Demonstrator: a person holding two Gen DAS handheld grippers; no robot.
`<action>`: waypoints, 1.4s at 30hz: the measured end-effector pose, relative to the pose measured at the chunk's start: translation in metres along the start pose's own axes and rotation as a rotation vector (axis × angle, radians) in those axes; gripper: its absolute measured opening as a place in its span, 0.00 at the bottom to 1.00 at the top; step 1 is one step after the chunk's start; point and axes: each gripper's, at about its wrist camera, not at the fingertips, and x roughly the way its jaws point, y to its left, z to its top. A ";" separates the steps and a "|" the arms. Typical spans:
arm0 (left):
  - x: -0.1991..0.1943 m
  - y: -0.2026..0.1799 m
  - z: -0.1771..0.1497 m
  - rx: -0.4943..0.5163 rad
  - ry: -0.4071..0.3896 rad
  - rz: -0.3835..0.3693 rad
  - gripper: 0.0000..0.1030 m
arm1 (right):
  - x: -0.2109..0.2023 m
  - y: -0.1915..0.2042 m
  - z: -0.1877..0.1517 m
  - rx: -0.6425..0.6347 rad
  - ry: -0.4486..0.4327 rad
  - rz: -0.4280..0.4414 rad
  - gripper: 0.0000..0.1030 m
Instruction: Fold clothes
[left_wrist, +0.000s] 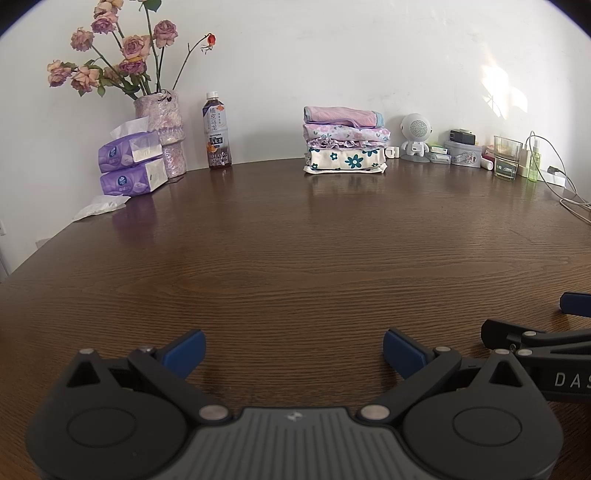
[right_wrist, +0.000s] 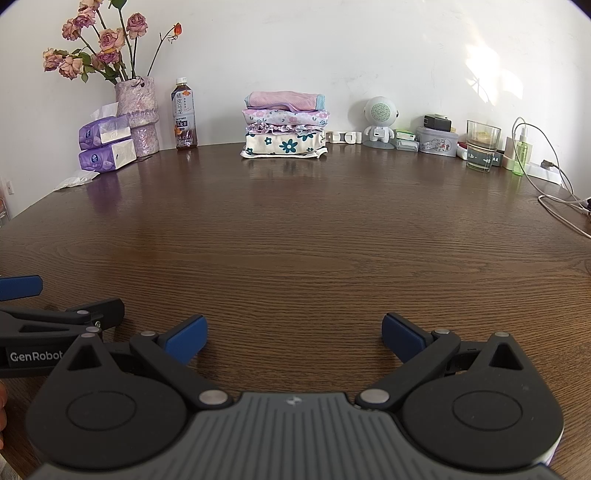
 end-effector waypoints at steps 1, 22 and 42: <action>0.000 0.000 0.000 0.000 0.000 0.000 1.00 | 0.000 0.000 0.000 0.000 0.000 0.000 0.99; 0.000 -0.001 0.000 0.005 -0.003 0.004 1.00 | 0.000 0.000 0.000 0.001 0.000 0.000 0.99; -0.001 -0.001 0.001 0.014 -0.008 0.010 1.00 | 0.000 0.000 0.000 0.003 -0.001 0.001 0.99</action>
